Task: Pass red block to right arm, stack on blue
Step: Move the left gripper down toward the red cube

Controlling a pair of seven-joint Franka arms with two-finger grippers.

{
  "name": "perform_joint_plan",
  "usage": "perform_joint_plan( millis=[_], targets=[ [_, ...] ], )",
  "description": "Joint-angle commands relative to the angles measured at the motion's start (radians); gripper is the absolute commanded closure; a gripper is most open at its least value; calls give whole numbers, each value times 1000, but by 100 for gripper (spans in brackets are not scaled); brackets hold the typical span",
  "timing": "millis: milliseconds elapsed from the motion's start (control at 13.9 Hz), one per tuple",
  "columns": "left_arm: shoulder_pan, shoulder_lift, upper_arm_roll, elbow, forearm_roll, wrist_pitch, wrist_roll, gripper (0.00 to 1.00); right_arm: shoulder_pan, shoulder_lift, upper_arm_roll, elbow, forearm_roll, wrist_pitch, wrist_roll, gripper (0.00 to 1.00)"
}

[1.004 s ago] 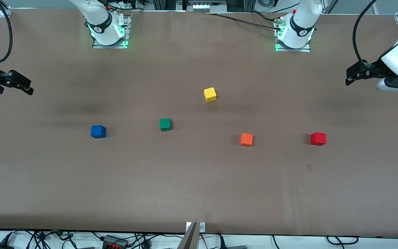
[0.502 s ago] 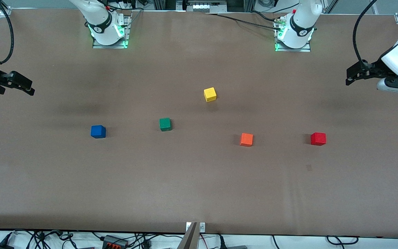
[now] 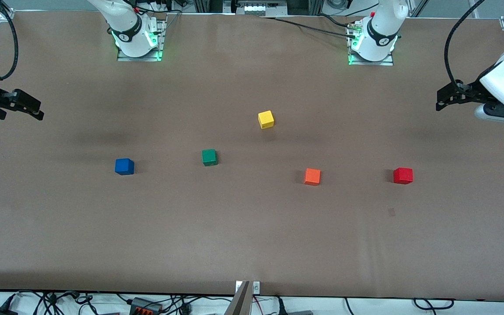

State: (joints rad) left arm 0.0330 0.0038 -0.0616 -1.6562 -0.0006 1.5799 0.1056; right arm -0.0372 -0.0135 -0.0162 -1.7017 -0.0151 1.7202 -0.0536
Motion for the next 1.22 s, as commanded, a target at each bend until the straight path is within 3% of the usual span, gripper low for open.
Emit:
perform_joint_plan(
  millis=[0,287,645,1147],
  targets=[
    [18,80,5,36,10,-20,16,0,-17,-8,13,11,-2,-19,-20,0],
    [45,200,6,39,22,3,17,0,-10,-8,15,10,-2,-21,-22,0],
    [82,376,6,13,25,231,20,0,-4,-2,15,8,3,-53,-15,0],
    [81,416,6,-255,28,685,49,0,23,27,15,4,4,-57,-9,0]
  ],
)
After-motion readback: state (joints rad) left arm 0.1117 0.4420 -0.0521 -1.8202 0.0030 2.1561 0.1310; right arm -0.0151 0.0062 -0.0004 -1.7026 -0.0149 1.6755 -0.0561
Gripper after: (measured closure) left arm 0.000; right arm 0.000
